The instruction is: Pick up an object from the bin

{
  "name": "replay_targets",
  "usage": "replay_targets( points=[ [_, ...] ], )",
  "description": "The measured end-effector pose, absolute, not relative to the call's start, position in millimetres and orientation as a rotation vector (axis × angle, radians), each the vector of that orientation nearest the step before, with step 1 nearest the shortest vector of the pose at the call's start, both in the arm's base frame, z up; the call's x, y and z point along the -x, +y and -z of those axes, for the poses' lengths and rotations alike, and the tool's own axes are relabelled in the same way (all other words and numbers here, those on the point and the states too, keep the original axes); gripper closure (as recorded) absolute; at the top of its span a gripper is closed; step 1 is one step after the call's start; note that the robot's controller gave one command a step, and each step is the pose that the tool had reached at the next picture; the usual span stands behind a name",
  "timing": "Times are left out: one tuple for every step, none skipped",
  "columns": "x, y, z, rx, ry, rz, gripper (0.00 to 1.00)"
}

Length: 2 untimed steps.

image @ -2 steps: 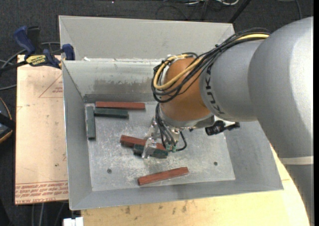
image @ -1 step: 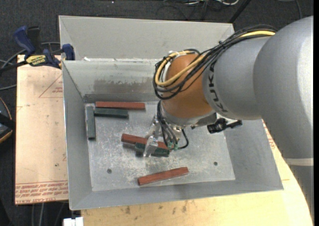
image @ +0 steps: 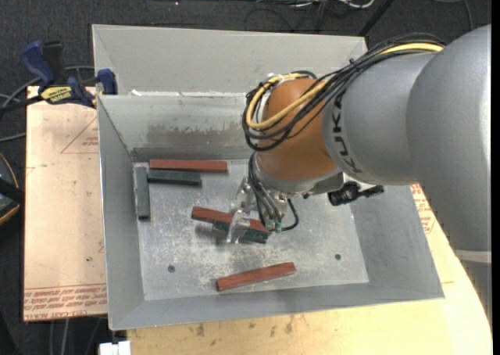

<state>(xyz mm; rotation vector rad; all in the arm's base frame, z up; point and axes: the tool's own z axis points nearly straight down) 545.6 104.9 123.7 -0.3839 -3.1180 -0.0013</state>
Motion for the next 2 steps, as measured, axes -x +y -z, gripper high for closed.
replay_targets(
  points=[
    [-546.3, 105.0, -136.0, 0.384, -3.121, 0.003, 1.00],
    [-545.7, 104.9, -145.6, 0.384, -3.118, 0.001, 1.00]
  ],
)
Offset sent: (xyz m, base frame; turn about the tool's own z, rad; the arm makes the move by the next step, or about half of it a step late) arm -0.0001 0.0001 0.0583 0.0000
